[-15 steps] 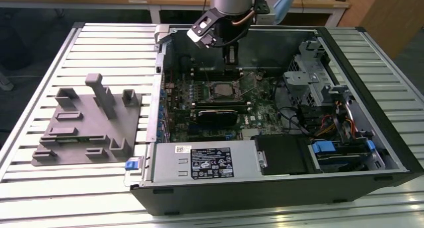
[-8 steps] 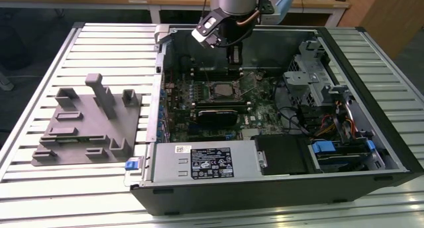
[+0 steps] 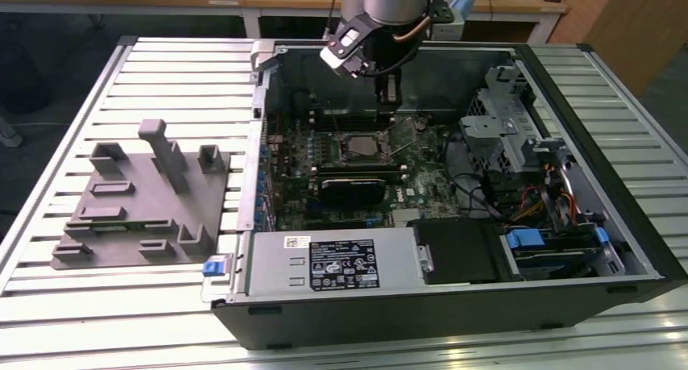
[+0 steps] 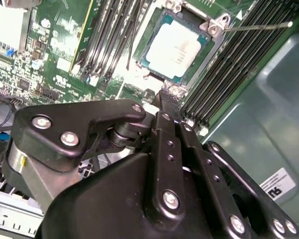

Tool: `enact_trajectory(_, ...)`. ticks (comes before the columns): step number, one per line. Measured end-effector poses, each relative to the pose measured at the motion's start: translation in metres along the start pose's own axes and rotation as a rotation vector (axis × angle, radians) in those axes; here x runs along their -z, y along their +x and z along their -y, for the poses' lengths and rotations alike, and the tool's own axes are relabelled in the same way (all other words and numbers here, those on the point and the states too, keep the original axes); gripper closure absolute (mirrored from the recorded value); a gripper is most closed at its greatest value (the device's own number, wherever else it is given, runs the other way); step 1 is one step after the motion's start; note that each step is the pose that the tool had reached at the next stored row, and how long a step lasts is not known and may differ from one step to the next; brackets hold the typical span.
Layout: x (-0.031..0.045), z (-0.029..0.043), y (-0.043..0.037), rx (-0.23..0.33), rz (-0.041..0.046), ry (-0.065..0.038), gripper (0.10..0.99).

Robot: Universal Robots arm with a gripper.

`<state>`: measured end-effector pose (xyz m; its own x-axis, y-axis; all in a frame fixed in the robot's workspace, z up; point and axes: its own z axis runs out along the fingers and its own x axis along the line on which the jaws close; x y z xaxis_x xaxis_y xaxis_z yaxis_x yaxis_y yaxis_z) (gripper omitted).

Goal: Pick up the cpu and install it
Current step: 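Close the cpu cover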

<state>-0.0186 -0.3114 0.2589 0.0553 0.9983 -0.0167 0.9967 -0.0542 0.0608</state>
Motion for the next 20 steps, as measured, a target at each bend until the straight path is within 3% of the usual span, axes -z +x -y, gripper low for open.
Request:
enact_trajectory(10,-0.0008,-0.0141,0.0008,0.000,0.0000,0.000,0.980)
enact_trajectory(20,-0.0019,-0.0327,0.0018,0.000,0.0001,0.000,0.980)
